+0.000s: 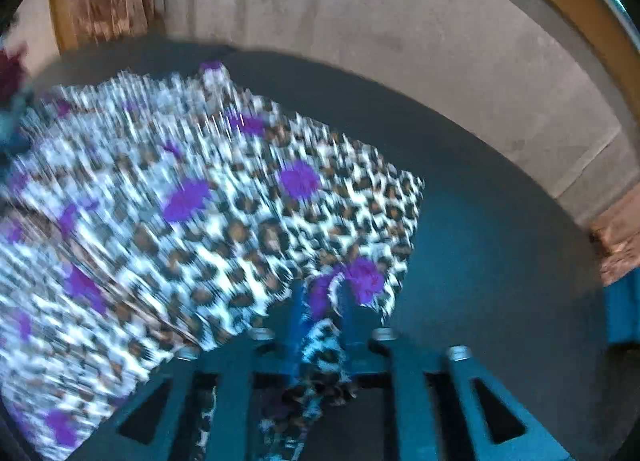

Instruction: Fold clothes

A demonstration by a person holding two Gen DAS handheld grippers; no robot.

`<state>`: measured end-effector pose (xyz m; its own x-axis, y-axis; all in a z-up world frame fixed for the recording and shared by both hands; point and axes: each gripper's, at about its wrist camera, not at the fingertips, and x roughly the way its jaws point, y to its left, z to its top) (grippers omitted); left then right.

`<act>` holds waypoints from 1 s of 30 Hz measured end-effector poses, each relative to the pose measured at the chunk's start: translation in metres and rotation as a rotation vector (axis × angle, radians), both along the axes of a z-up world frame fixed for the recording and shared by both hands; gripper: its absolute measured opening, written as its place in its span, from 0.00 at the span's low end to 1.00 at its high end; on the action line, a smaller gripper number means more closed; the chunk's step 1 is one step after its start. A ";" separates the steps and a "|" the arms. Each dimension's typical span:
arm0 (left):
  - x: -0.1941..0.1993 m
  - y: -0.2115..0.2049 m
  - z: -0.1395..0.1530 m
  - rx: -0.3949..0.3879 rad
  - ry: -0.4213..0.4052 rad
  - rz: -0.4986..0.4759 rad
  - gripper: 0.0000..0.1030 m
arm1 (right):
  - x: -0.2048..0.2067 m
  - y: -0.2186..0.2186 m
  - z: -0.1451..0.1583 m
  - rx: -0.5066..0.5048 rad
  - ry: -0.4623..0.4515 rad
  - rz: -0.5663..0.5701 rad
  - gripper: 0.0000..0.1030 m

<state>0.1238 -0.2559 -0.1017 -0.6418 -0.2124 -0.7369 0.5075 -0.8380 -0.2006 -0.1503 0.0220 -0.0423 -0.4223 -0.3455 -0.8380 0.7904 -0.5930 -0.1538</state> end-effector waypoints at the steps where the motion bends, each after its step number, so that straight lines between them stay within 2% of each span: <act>1: -0.004 -0.003 0.005 0.014 0.019 -0.010 0.32 | -0.002 0.000 0.009 -0.048 -0.017 0.004 0.64; 2: -0.008 -0.006 0.011 0.028 0.038 -0.020 0.33 | -0.005 -0.002 0.018 -0.096 -0.034 0.009 0.73; 4: -0.026 -0.014 0.016 0.075 0.051 -0.034 0.39 | -0.016 -0.016 0.033 -0.200 -0.091 0.023 0.74; 8: -0.068 -0.034 0.018 0.164 0.036 -0.051 0.41 | -0.042 -0.073 0.038 -0.292 -0.196 0.056 0.74; 12: -0.113 -0.052 0.002 0.228 -0.037 -0.060 0.41 | -0.066 -0.127 0.030 -0.263 -0.254 0.085 0.74; 15: -0.138 -0.059 -0.009 0.271 -0.089 -0.076 0.41 | -0.082 -0.167 0.010 -0.224 -0.309 0.096 0.74; 18: -0.157 -0.058 -0.018 0.270 -0.125 -0.095 0.39 | -0.092 -0.198 -0.014 -0.184 -0.361 0.099 0.72; 19: -0.161 -0.056 -0.018 0.252 -0.125 -0.102 0.38 | -0.094 -0.206 -0.021 -0.164 -0.366 0.099 0.70; 20: -0.165 -0.054 -0.017 0.237 -0.124 -0.111 0.26 | -0.094 -0.213 -0.027 -0.141 -0.363 0.098 0.68; 21: -0.167 -0.051 -0.016 0.224 -0.121 -0.119 0.04 | -0.093 -0.217 -0.029 -0.125 -0.339 0.100 0.66; 22: -0.169 -0.049 -0.014 0.209 -0.117 -0.124 0.01 | -0.090 -0.220 -0.028 -0.120 -0.319 0.109 0.54; 23: -0.171 -0.046 -0.013 0.194 -0.112 -0.128 0.02 | -0.088 -0.221 -0.026 -0.120 -0.319 0.118 0.27; 24: -0.172 -0.043 -0.011 0.178 -0.108 -0.133 0.02 | -0.086 -0.222 -0.025 -0.120 -0.324 0.124 0.12; 25: -0.172 -0.041 -0.008 0.168 -0.093 -0.137 0.02 | -0.084 -0.222 -0.022 -0.125 -0.323 0.125 0.07; 28: -0.160 -0.031 0.012 0.132 -0.006 -0.151 0.02 | -0.077 -0.212 -0.008 -0.170 -0.289 0.136 0.07; 30: -0.148 -0.020 0.020 0.087 0.013 -0.168 0.02 | -0.072 -0.202 0.001 -0.206 -0.277 0.142 0.07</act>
